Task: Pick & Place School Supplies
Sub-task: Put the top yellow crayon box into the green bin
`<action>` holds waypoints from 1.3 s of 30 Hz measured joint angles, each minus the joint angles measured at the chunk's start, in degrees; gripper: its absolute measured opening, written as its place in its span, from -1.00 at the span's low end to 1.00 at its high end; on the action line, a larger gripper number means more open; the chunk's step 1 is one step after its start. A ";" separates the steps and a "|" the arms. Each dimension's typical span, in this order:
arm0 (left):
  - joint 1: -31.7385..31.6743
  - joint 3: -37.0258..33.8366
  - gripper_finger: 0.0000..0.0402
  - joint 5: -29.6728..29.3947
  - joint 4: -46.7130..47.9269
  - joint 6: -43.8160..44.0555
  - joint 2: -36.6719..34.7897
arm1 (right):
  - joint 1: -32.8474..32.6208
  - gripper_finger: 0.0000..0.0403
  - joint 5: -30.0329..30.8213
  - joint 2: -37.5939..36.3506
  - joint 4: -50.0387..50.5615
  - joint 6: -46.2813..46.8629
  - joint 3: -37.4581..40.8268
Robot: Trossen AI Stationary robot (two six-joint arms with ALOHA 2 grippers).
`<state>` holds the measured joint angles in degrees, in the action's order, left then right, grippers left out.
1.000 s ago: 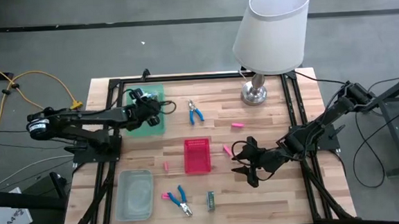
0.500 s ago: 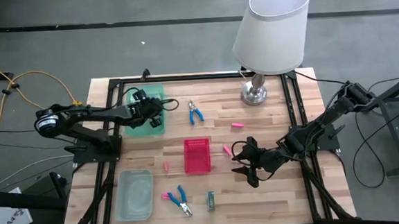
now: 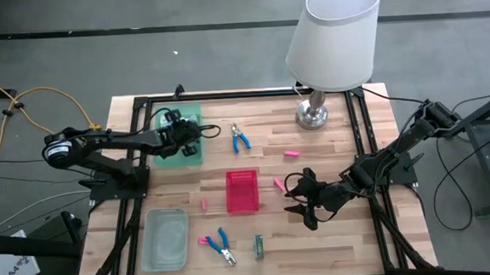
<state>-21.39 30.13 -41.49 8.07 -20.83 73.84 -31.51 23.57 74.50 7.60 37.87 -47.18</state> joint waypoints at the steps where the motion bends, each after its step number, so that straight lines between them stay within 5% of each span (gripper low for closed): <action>1: -0.38 0.00 -0.51 0.54 -0.29 -0.96 0.00 | 0.00 0.01 0.00 0.00 -0.40 -0.04 0.00; 8: -3.36 0.00 -0.44 6.26 -1.01 -4.90 0.00 | 0.00 0.01 -0.19 0.00 -1.55 -0.15 0.00; 33: -5.05 0.00 -0.16 6.83 -1.28 -6.78 -0.02 | 0.00 0.01 -1.27 0.00 -2.28 -0.15 0.00; 39: -1.17 0.00 -0.16 6.35 -1.26 -6.32 -0.02 | 0.00 0.01 -1.27 0.00 -2.28 -0.15 0.00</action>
<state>-22.56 30.13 -35.14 6.81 -27.16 73.82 -31.51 22.31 74.50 5.32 37.71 -47.18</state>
